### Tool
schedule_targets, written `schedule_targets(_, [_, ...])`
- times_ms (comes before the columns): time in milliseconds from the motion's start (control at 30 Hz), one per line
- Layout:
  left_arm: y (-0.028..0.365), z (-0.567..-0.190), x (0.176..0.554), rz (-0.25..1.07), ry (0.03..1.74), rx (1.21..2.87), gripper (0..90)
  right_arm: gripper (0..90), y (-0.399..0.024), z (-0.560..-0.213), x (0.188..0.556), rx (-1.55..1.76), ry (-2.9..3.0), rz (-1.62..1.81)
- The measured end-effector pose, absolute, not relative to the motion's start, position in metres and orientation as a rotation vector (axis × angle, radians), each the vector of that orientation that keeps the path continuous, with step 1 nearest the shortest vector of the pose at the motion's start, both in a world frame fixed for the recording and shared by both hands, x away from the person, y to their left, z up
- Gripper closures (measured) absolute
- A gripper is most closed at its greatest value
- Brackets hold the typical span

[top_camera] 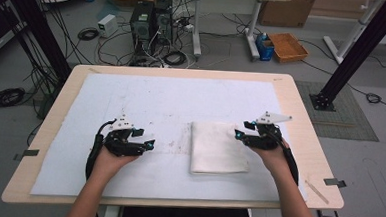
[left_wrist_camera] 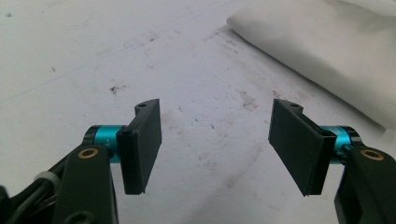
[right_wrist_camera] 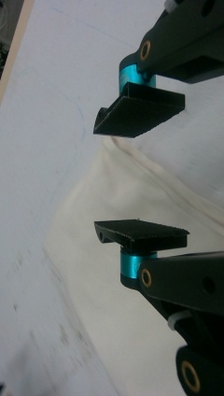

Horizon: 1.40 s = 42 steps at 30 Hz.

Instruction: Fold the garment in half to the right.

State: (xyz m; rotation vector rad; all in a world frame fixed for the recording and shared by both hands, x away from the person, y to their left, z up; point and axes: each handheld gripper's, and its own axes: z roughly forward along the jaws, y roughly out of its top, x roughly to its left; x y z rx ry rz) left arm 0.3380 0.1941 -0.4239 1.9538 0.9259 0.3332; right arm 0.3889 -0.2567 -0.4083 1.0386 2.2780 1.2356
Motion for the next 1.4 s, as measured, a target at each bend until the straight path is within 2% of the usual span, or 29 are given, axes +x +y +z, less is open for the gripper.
schedule_targets(167, [0.196,-0.427,0.339,0.332,0.938,1.956,34.7,52.1,-0.251,-0.42,0.425,1.11,2.301,1.269])
schedule_targets(267, [0.198,-0.428,0.34,0.327,0.942,1.953,34.6,66.7,-0.252,-0.43,0.433,1.149,2.361,1.248])
schedule_targets(400, [0.2,-0.428,0.34,0.332,0.944,1.953,34.7,84.8,-0.25,-0.434,0.423,1.092,2.376,1.194])
schedule_targets(767, [0.198,-0.428,0.339,0.327,0.939,1.956,34.7,86.7,-0.258,-0.434,0.421,1.114,2.297,1.142])
schedule_targets(833, [0.198,-0.429,0.339,0.324,0.938,1.964,34.7,84.0,-0.257,-0.435,0.42,1.109,2.302,1.132])
schedule_targets(1067, [0.198,-0.428,0.34,0.345,0.941,1.976,34.6,57.7,-0.262,-0.427,0.409,1.123,2.26,1.158])
schedule_targets(1200, [0.199,-0.426,0.339,0.358,0.94,1.97,34.3,48.5,-0.264,-0.423,0.399,1.099,2.257,1.145])
schedule_targets(1400, [0.198,-0.422,0.341,0.378,0.918,2.003,33.9,41.6,-0.269,-0.421,0.383,1.061,2.213,1.243])
